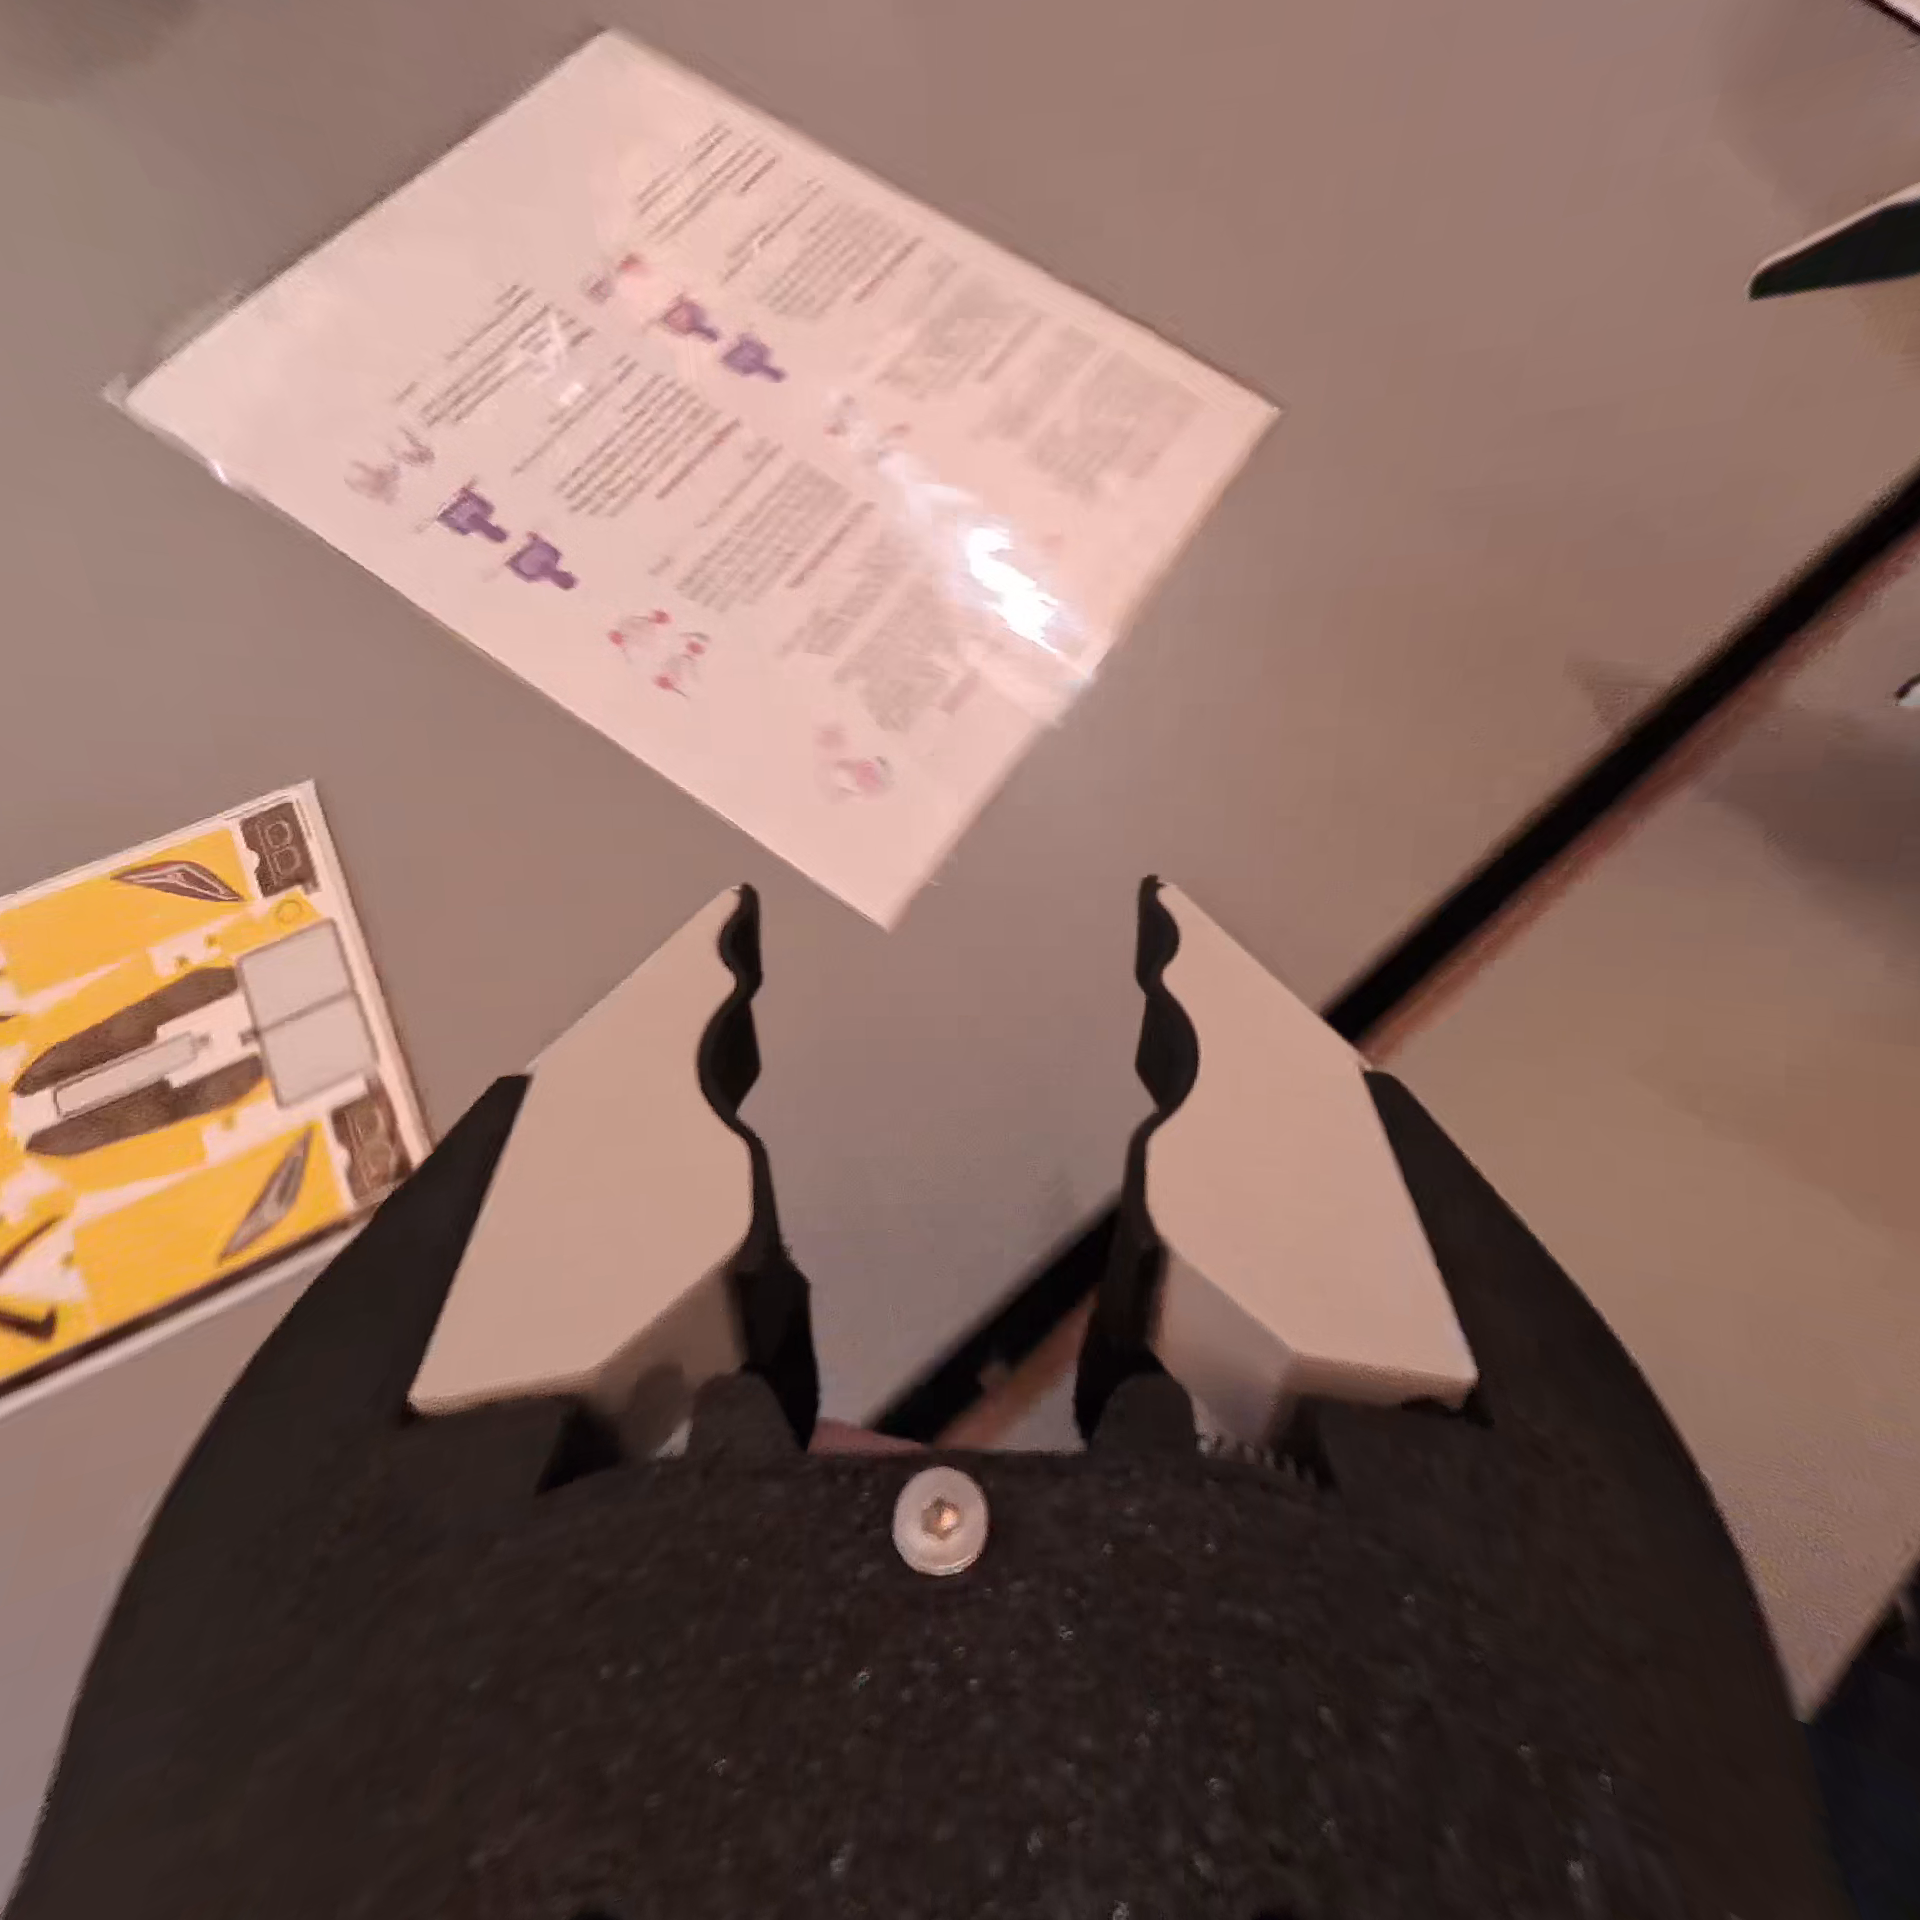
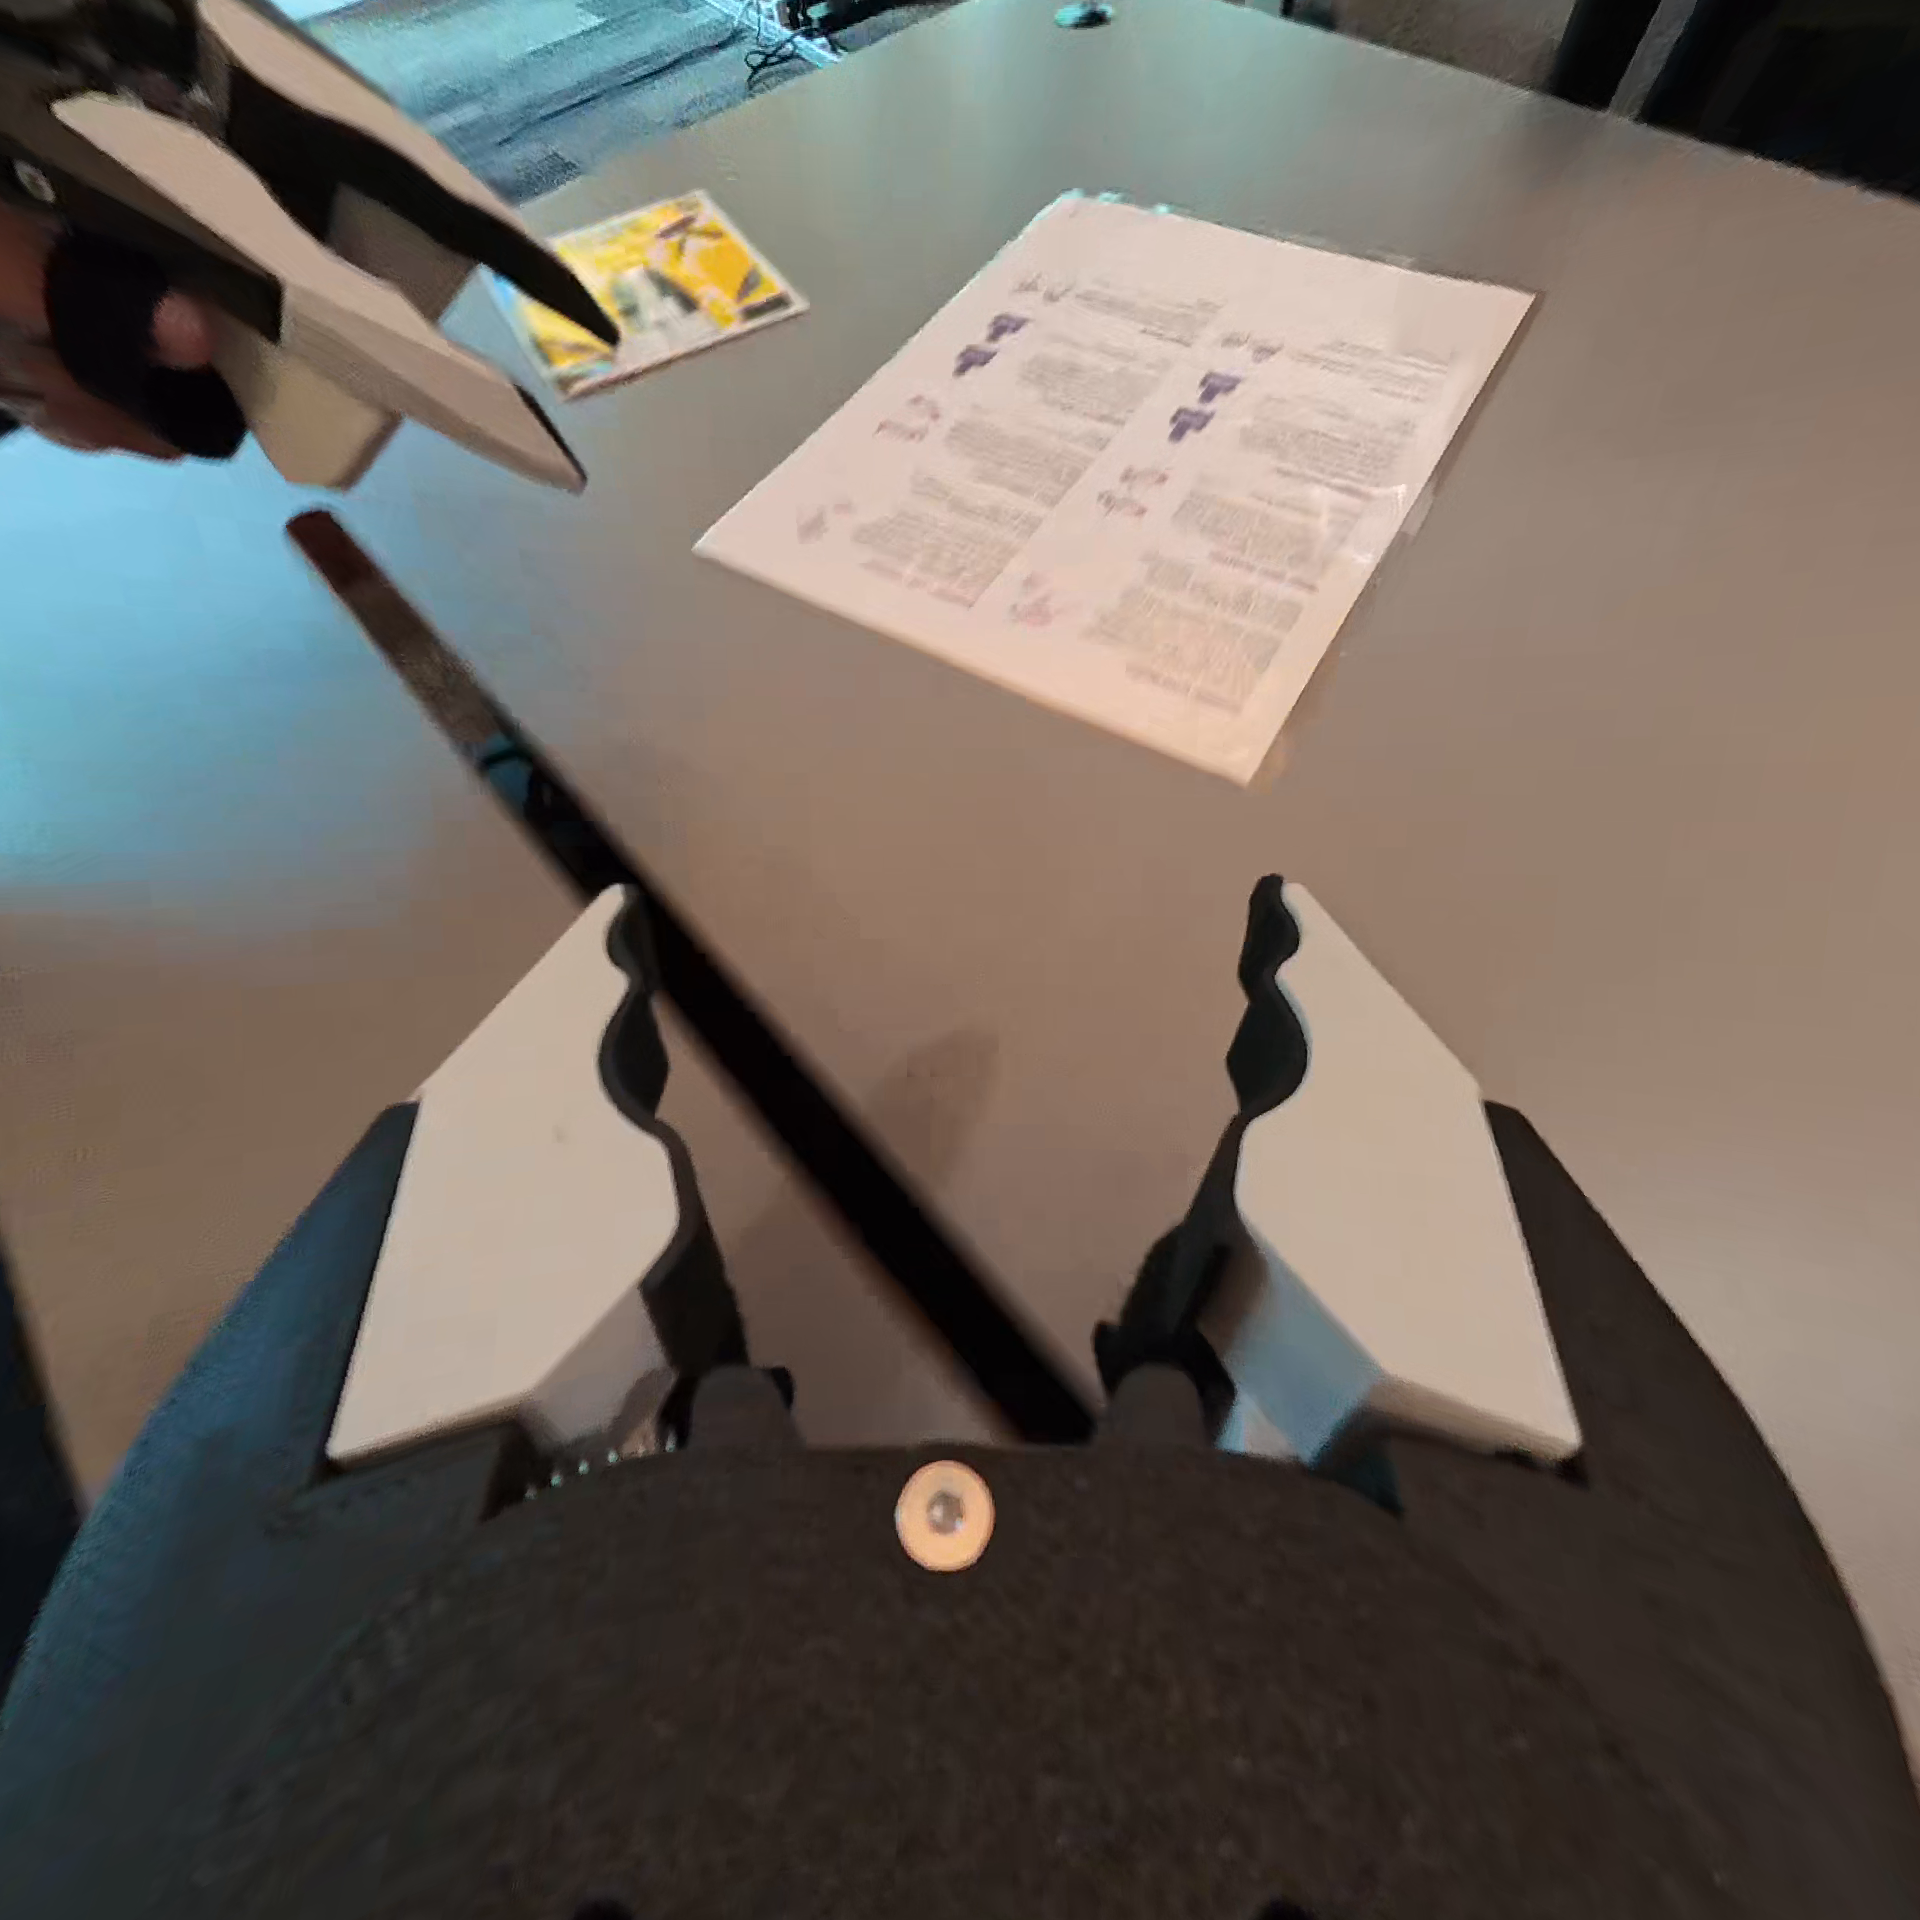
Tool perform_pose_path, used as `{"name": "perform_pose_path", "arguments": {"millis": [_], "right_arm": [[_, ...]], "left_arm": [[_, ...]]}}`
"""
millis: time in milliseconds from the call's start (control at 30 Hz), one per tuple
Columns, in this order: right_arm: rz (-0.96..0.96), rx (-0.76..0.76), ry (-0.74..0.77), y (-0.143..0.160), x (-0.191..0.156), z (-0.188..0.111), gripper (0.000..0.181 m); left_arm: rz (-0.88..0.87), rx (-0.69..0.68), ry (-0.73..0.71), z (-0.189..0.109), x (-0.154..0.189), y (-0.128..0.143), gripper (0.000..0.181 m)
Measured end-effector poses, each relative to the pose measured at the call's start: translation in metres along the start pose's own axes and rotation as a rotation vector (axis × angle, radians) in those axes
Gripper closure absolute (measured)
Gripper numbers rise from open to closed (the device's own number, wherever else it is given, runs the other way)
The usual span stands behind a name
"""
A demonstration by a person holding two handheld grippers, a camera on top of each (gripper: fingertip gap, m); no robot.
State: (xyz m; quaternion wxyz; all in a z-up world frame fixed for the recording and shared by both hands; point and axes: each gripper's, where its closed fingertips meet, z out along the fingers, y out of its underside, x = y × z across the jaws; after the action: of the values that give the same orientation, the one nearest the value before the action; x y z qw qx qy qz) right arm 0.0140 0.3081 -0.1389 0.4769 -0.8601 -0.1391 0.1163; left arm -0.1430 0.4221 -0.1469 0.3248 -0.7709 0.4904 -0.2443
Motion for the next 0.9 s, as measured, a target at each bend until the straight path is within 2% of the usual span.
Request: {"name": "perform_pose_path", "arguments": {"millis": [67, 200, 333, 500, 567, 667, 800, 900], "right_arm": [[0.071, -0.054, -0.026, -0.013, 0.028, 0.038, 0.067], [0.106, -0.195, 0.023, -0.019, 0.084, 0.106, 0.062], [0.157, -0.229, 0.004, -0.031, 0.101, 0.144, 0.063], [0.089, -0.279, 0.082, -0.029, 0.117, 0.164, 0.065], [0.054, -0.292, 0.118, -0.027, 0.12, 0.166, 0.074], [0.061, -0.276, 0.101, -0.031, 0.106, 0.17, 0.089], [0.068, -0.284, 0.121, -0.03, 0.095, 0.176, 0.067], [0.103, -0.29, 0.113, -0.033, 0.091, 0.177, 0.062]], "left_arm": [[-0.07, -0.063, 0.0, 0.024, -0.023, -0.007, 0.093], [-0.152, -0.07, -0.003, 0.056, -0.049, -0.016, 0.093], [-0.185, -0.075, 0.014, 0.071, -0.052, -0.014, 0.093], [-0.194, -0.081, 0.027, 0.077, -0.048, -0.008, 0.095], [-0.188, -0.085, 0.027, 0.077, -0.046, -0.008, 0.095], [-0.178, -0.077, 0.046, 0.08, -0.039, -0.01, 0.1], [-0.188, -0.072, 0.038, 0.08, -0.039, -0.011, 0.102], [-0.191, -0.062, 0.037, 0.08, -0.039, -0.011, 0.102]]}}
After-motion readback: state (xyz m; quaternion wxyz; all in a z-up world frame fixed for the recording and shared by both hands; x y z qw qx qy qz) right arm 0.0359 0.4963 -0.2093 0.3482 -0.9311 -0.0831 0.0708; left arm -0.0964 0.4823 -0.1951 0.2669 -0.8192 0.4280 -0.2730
